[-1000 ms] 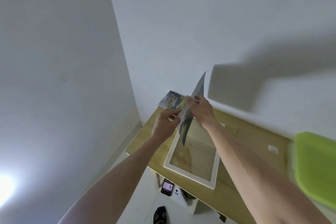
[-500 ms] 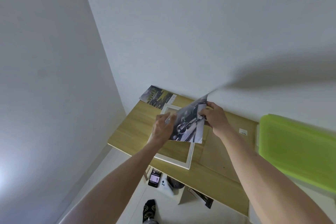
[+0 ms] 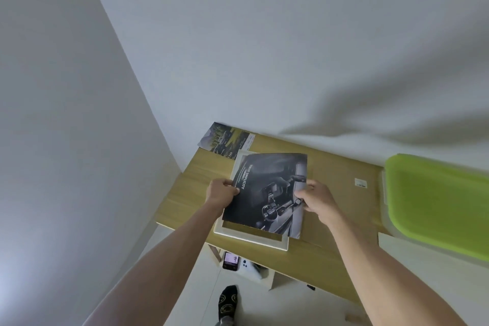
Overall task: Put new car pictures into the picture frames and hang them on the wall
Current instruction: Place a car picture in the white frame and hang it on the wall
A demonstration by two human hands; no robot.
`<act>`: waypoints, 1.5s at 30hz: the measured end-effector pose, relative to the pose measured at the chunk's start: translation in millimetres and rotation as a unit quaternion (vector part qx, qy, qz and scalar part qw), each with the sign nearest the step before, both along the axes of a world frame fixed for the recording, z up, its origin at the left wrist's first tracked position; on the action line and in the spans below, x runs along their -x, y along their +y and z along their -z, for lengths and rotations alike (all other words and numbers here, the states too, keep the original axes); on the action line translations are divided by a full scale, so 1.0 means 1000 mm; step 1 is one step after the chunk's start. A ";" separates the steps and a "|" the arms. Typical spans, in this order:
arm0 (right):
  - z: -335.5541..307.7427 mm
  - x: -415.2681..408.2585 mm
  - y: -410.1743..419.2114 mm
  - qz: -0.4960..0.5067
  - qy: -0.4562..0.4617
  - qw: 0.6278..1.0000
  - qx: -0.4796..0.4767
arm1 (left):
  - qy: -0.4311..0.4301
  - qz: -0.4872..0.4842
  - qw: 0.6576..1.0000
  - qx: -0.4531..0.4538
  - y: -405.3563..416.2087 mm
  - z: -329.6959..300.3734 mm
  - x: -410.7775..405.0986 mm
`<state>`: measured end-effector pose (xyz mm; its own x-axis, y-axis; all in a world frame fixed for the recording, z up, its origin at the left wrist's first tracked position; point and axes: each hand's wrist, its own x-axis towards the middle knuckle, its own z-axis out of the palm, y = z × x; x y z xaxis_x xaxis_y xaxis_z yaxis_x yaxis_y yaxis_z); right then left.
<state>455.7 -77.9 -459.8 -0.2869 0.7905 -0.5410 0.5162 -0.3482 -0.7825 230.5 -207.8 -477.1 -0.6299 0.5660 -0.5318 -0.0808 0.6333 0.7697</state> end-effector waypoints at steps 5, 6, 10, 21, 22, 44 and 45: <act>0.039 0.014 -0.016 -0.022 -0.129 0.990 -0.057 | 0.071 0.060 0.993 0.067 -0.003 0.024 0.011; 0.041 0.018 -0.019 -0.035 -0.147 0.986 -0.068 | 0.082 0.074 0.991 0.075 -0.003 0.027 0.014; 0.054 0.028 -0.020 -0.078 -0.200 0.969 -0.119 | 0.139 0.146 0.975 0.096 -0.001 0.039 0.024; 0.065 0.044 -0.024 -0.084 -0.270 0.948 -0.143 | 0.250 0.268 0.926 0.093 0.005 0.045 0.040; 0.065 0.045 -0.026 -0.086 -0.282 0.945 -0.145 | 0.244 0.271 0.927 0.090 0.006 0.046 0.042; 0.075 0.055 -0.034 -0.123 -0.327 0.924 -0.153 | 0.220 0.341 0.912 0.053 0.007 0.060 0.052; 0.076 0.054 -0.035 -0.119 -0.327 0.925 -0.155 | 0.219 0.342 0.912 0.055 0.008 0.061 0.052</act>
